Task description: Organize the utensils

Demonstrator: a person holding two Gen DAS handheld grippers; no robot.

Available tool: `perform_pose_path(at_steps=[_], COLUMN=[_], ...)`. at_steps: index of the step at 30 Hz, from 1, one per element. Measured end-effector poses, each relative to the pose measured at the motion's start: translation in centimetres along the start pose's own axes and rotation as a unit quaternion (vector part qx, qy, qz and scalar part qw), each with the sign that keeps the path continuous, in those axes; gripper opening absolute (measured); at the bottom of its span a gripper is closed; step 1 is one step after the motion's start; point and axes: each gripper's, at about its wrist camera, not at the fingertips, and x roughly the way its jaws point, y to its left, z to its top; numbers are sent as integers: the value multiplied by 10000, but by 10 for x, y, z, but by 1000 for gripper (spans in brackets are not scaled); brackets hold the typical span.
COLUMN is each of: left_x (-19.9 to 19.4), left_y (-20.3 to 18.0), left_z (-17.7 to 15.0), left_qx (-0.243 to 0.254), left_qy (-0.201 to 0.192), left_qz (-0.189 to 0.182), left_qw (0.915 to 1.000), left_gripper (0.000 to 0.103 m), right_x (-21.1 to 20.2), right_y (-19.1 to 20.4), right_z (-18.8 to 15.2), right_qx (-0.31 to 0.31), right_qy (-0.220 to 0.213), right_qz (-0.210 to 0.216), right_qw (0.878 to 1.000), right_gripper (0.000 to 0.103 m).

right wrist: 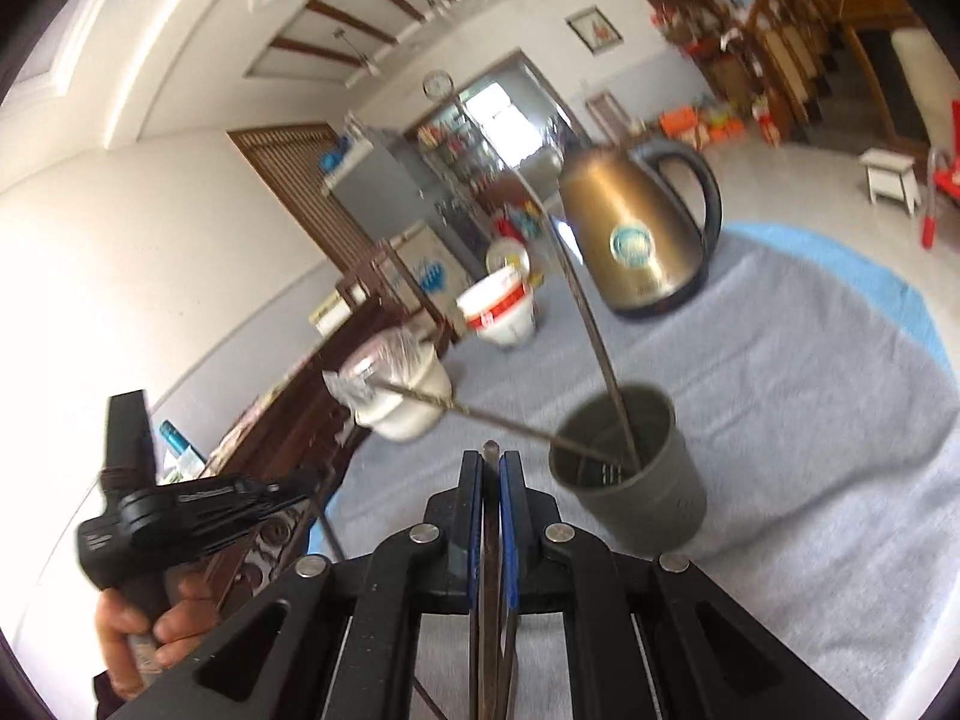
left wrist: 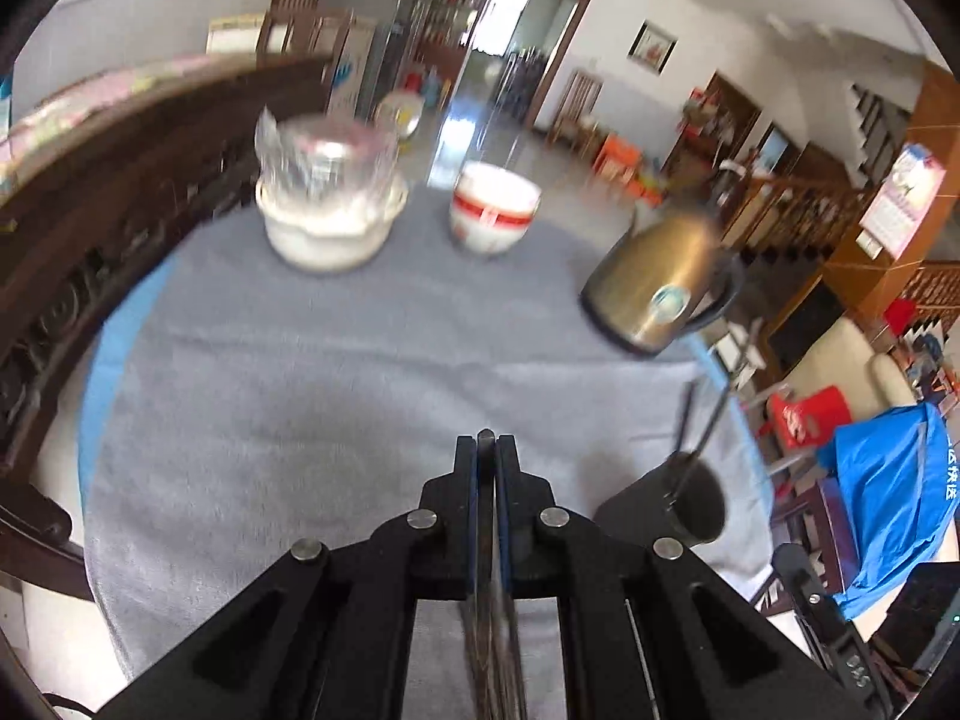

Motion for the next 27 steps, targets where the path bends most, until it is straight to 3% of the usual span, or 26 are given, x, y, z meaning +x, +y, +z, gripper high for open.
perform_pose_path(at_steps=[8, 18, 23, 27], left_x=[-39, -60, -78, -94], left_y=[-29, -44, -50, -57], left_z=[2, -2, 4, 9], left_qx=[301, 503, 469, 394], left_qy=[-575, -1010, -1368, -1746], left_qz=[-215, -485, -666, -913], left_qw=[9977, 9924, 9872, 9796], left_gripper=[6, 6, 6, 6], right_x=[-18, -40, -59, -83], right_y=[-2, -1, 1, 6], right_z=[8, 20, 39, 58], right_qx=[43, -9, -90, -179], right_qy=[-393, -869, -1442, -2213], right_qz=[90, 190, 128, -101], right_qw=[9992, 9960, 9894, 9750], right_gripper=[6, 6, 6, 6])
